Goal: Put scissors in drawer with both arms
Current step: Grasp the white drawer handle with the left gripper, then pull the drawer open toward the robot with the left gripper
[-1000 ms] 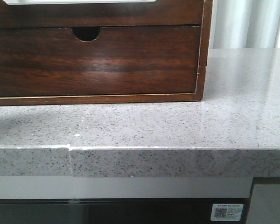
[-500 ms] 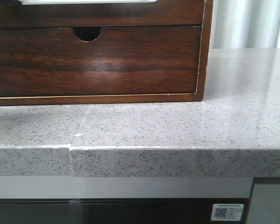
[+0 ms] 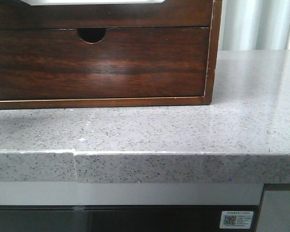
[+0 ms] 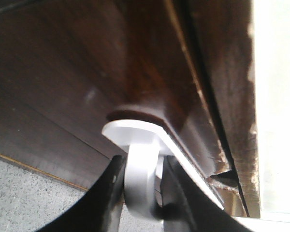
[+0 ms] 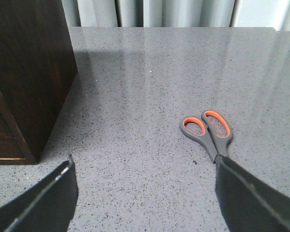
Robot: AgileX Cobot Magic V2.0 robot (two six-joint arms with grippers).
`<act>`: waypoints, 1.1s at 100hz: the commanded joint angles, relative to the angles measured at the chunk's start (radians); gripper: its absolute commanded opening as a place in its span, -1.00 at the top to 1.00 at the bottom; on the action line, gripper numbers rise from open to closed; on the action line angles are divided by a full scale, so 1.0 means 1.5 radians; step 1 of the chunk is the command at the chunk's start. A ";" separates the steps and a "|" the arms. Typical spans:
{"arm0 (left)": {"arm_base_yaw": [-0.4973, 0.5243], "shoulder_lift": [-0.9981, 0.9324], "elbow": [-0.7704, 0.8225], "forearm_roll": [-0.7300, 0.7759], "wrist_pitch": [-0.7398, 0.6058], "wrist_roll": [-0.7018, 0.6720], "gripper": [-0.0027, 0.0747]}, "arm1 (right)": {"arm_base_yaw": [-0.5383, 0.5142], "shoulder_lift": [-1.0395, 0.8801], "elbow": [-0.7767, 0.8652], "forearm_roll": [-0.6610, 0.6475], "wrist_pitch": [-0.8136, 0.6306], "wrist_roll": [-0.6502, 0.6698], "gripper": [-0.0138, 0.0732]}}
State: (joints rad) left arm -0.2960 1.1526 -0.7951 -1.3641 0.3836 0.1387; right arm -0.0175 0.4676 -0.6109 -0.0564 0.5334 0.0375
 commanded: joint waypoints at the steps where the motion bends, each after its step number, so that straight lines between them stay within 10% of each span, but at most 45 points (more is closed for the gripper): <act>1: -0.006 0.001 -0.016 -0.003 0.035 0.024 0.59 | -0.005 0.010 -0.024 -0.002 -0.052 -0.004 -0.55; 110: 0.012 -0.189 0.112 0.009 0.150 0.042 0.59 | -0.005 0.010 -0.024 -0.002 -0.052 -0.004 -0.55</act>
State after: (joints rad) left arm -0.2691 0.9285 -0.6354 -1.3571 0.5195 0.1698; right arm -0.0175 0.4676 -0.6109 -0.0564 0.5334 0.0375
